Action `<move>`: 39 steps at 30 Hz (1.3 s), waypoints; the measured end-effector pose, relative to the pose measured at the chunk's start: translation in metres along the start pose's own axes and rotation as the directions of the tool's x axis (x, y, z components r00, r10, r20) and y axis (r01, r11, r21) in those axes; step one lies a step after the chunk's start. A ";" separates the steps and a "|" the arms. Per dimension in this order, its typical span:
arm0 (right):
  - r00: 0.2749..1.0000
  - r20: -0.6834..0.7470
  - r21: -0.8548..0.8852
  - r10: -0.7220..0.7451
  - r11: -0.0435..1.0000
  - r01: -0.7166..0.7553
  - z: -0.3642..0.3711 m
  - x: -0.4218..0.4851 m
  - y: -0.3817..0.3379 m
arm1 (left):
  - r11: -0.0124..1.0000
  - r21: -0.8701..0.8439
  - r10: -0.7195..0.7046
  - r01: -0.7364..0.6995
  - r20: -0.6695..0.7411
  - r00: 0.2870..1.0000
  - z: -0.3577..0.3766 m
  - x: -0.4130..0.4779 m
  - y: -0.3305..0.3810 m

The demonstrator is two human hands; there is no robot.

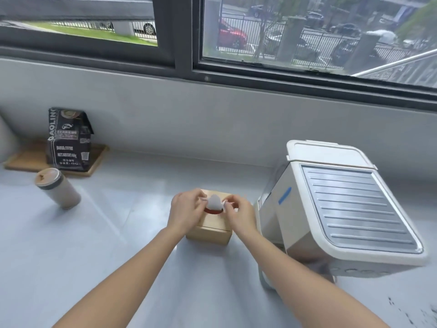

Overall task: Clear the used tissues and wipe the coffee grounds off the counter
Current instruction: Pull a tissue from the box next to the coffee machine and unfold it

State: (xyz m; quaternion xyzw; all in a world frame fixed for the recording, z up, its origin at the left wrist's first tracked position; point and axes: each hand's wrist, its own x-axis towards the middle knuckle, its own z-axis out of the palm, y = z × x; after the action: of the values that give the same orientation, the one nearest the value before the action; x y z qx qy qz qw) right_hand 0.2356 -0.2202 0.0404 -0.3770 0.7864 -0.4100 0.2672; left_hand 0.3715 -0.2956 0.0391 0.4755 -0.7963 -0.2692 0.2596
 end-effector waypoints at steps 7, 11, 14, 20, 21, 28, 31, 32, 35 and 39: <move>0.975 -0.193 0.373 -0.110 0.911 0.176 -0.029 -0.005 -0.069 | 0.843 -0.536 -0.001 -0.044 -0.083 0.997 -0.064 0.017 0.044; 0.968 -0.187 0.445 -0.167 0.864 0.235 -0.048 -0.015 -0.098 | 0.749 -0.662 0.002 -0.019 -0.026 1.000 -0.101 0.017 0.058; 0.989 -0.045 0.404 -0.143 0.902 0.149 -0.054 -0.025 -0.093 | 0.760 -0.637 -0.036 0.128 0.154 0.987 -0.114 0.010 0.050; 0.973 0.232 0.303 -0.008 0.951 -0.064 -0.043 -0.049 -0.039 | 0.850 -0.385 -0.123 0.359 0.518 0.846 -0.097 -0.020 0.021; 0.971 0.240 0.270 -0.005 0.961 -0.062 -0.041 -0.051 -0.030 | 0.867 -0.355 -0.128 0.351 0.521 0.844 -0.090 -0.025 0.019; 1.000 0.014 0.011 0.026 1.000 -0.026 -0.030 -0.052 -0.001 | 0.917 -0.336 -0.138 0.215 0.239 0.961 -0.046 -0.030 0.005; 0.998 -0.047 -0.079 0.029 0.996 -0.032 -0.027 -0.042 -0.002 | 0.915 -0.370 -0.100 0.162 0.182 0.978 -0.034 -0.018 -0.002; 0.998 -0.055 -0.091 0.031 0.995 -0.036 -0.026 -0.038 -0.003 | 0.908 -0.387 -0.098 0.161 0.177 0.979 -0.030 -0.014 -0.004; 0.999 -0.044 -0.093 0.022 0.995 -0.026 -0.022 -0.026 -0.004 | 0.911 -0.385 -0.088 0.149 0.170 0.981 -0.018 -0.004 -0.010; 0.999 0.033 -0.017 0.029 0.999 -0.029 -0.015 -0.010 -0.005 | 0.916 -0.376 -0.086 0.136 0.147 0.985 -0.006 0.007 -0.015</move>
State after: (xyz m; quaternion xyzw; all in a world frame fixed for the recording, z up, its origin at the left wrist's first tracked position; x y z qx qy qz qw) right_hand 0.2322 -0.2078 0.0535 -0.3746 0.7905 -0.3933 0.2830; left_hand 0.3819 -0.3087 0.0344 0.4415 -0.7146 -0.4644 0.2808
